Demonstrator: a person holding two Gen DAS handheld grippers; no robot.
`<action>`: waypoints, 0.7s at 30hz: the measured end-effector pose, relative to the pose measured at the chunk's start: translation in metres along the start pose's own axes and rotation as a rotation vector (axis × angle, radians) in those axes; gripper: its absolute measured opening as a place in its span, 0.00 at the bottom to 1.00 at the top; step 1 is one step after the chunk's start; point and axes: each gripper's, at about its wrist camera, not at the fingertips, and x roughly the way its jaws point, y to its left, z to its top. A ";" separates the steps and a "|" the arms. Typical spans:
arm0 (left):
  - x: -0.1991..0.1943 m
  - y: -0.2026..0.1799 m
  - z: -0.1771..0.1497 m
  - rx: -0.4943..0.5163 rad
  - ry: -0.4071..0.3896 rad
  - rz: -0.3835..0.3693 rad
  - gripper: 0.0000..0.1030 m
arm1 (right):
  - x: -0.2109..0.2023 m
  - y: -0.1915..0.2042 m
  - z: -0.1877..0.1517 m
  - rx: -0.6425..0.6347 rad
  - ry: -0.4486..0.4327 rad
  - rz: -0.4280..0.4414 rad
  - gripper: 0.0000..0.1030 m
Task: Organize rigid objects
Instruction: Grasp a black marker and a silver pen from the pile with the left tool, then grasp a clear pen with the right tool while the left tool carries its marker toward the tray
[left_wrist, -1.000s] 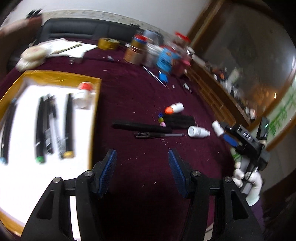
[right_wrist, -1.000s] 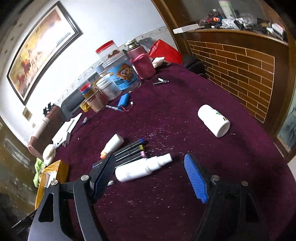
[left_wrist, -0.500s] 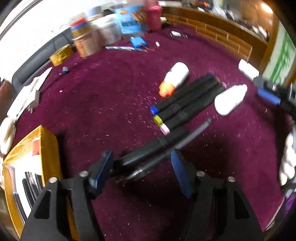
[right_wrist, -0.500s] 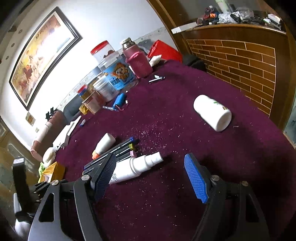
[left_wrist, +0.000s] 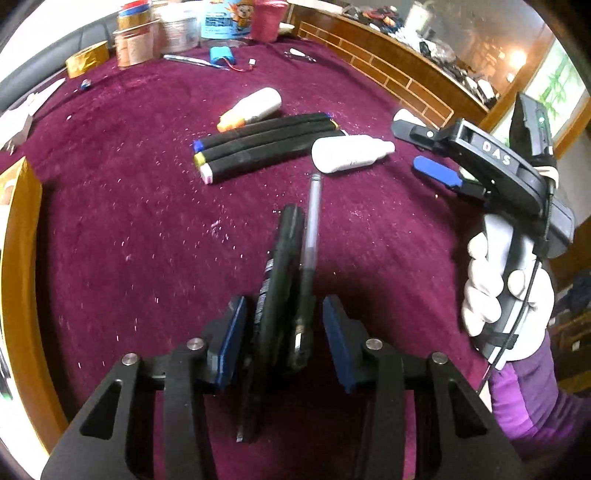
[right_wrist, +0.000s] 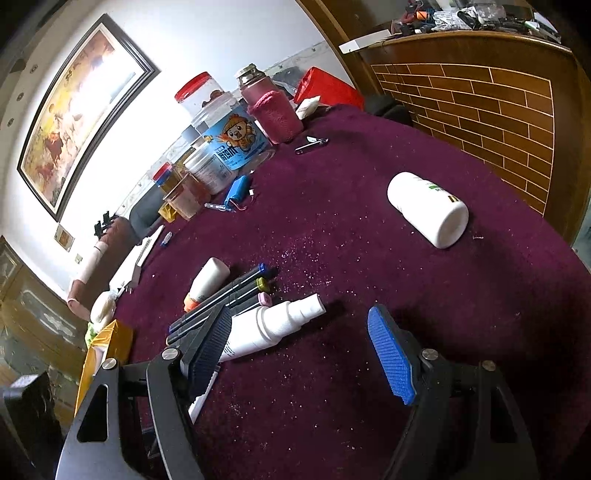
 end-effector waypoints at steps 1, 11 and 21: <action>-0.001 0.001 -0.001 -0.007 -0.004 -0.005 0.39 | 0.000 0.000 0.000 0.000 0.003 -0.001 0.70; -0.006 0.030 -0.007 -0.139 -0.050 -0.085 0.27 | 0.002 0.001 -0.001 -0.010 0.016 -0.011 0.70; 0.014 -0.022 -0.005 0.131 -0.107 0.235 0.25 | 0.005 0.003 -0.001 -0.013 0.026 -0.039 0.70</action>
